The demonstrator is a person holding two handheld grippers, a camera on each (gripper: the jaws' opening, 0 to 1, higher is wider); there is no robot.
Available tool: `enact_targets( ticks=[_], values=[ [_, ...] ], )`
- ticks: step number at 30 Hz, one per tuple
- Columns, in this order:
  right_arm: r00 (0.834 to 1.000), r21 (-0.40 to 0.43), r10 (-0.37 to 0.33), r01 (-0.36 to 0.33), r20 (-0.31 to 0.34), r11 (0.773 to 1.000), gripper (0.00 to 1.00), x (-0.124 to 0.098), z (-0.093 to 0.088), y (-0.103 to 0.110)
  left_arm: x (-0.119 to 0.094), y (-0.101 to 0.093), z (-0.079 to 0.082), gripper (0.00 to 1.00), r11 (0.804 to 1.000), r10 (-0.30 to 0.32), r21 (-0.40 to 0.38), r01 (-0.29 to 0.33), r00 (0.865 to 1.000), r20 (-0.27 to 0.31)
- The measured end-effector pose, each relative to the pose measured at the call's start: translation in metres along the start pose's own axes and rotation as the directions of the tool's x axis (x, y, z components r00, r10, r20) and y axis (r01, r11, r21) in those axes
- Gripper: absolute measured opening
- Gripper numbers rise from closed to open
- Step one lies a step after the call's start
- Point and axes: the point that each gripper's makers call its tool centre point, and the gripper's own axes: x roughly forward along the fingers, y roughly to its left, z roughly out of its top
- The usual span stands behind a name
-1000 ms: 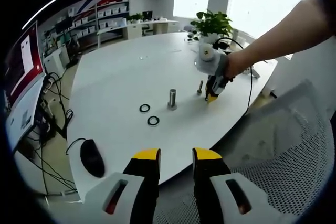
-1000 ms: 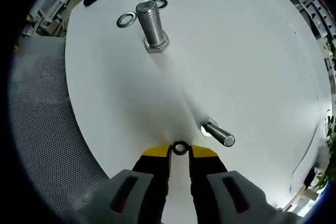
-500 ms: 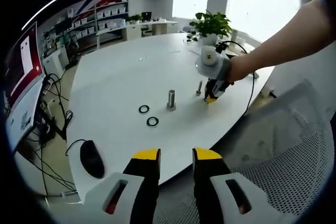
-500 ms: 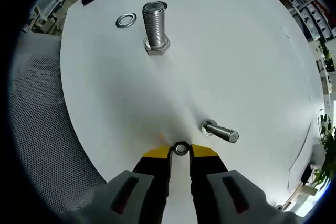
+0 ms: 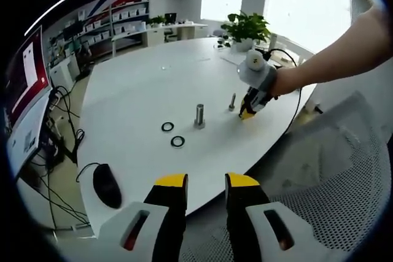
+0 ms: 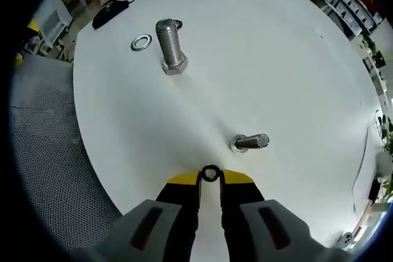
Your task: Place the washer onto the threaded stud by aligning its center hole with the stud, sliding it down to the base, and recovering from edge contact or off-axis alignment until the washer reaches the visible bottom stop.
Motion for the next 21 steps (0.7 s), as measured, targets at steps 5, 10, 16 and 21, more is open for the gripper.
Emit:
enact_targets(
  ticks=[5, 10, 16, 21],
  values=[
    [1.000, -0.011, 0.002, -0.002, -0.006, 1.000, 0.14, -0.001, 0.001, 0.001, 0.000, 0.000, 0.000, 0.22, 1.000, -0.001, 0.000, 0.001, 1.000, -0.001],
    [1.000, 0.002, -0.005, 0.005, 0.002, 1.000, 0.14, -0.005, -0.001, -0.004, 0.000, 0.000, 0.000, 0.22, 1.000, 0.000, 0.000, 0.000, 1.000, 0.001],
    [1.000, 0.023, -0.002, 0.002, 0.017, 1.000, 0.14, -0.015, 0.000, -0.009, 0.000, 0.000, 0.001, 0.22, 1.000, -0.002, 0.001, 0.002, 1.000, 0.004],
    [0.999, 0.016, -0.006, 0.005, 0.034, 1.000, 0.14, -0.024, 0.004, -0.015, 0.000, -0.001, 0.001, 0.22, 1.000, -0.006, 0.003, 0.006, 1.000, 0.003]
  ],
)
